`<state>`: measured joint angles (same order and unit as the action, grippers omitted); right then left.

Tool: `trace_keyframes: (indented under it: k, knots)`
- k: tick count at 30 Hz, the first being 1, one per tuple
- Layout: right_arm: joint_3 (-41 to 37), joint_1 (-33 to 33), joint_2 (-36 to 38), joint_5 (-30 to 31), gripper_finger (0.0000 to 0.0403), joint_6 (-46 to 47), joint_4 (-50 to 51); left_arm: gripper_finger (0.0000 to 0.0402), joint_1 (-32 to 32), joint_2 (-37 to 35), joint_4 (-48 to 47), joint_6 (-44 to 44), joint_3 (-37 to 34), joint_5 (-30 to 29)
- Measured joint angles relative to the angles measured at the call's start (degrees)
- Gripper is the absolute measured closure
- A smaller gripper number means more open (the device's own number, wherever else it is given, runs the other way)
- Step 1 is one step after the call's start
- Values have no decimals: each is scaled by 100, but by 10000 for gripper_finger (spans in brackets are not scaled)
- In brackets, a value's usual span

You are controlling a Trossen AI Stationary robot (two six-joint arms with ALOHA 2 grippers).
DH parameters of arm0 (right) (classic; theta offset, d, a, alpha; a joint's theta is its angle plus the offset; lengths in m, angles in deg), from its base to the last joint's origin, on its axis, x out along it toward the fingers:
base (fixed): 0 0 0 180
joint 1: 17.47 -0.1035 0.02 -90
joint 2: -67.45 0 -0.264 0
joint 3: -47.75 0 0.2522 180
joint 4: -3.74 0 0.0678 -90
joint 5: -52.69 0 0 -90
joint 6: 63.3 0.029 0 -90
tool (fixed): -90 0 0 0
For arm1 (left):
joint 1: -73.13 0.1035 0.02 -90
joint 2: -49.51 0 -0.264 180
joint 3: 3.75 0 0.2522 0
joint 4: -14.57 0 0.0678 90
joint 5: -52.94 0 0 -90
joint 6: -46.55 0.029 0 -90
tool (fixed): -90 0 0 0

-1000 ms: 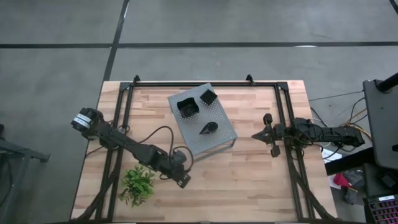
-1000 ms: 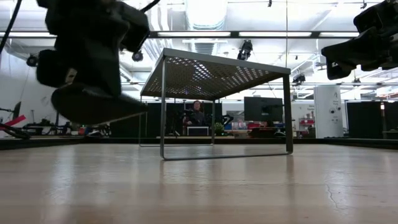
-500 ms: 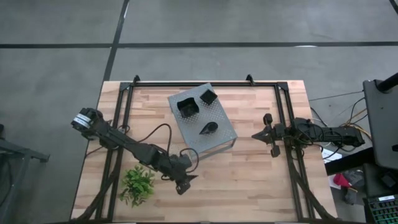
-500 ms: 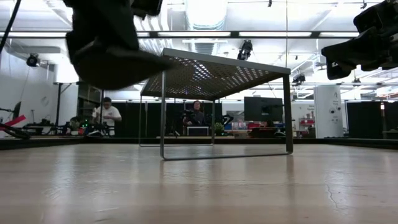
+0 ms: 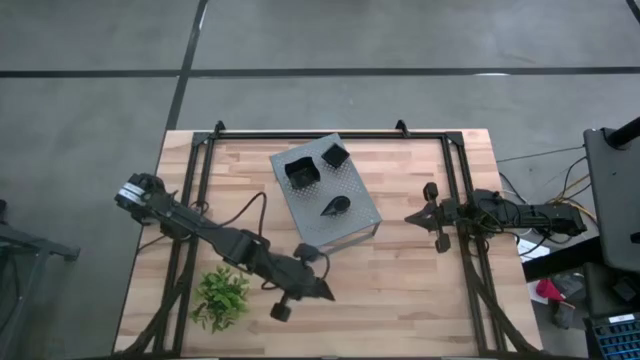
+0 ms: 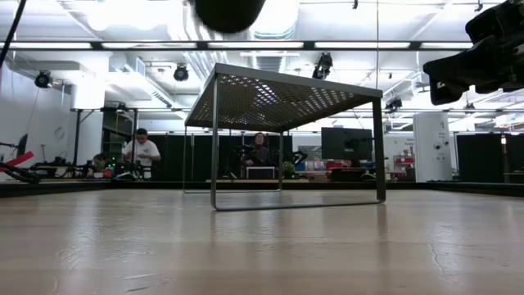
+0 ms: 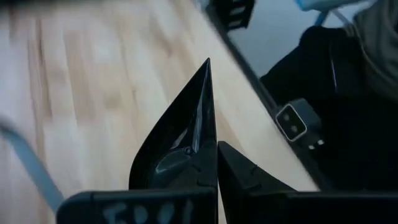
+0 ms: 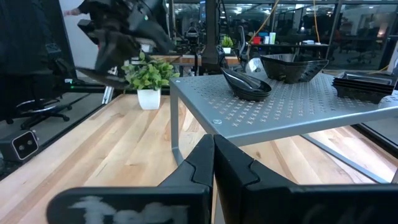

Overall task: Pick & Place Mini shaped plates
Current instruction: Stack the distorted square plate on top of the distorted square plate on the shelf

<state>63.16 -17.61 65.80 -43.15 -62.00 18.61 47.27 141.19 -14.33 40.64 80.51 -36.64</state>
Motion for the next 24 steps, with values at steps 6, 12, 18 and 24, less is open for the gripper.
trace_keyframes:
  k: [6, 12, 18, 24]
  knots:
    - [0, 0, 0, 0, 394, 0, 0, 401, 114, 0, 686, 1615, 11, 94]
    - [0, 0, 0, 0, 394, 0, 0, 401, 320, 0, 1073, 2081, 11, 606]
    - [0, 0, 0, 0, 394, 0, 0, 401, 642, 0, 1821, 2056, 11, 1740]
    - [0, 0, 0, 0, 394, 0, 0, 401, 996, 0, 2119, 1795, 7, 2510]
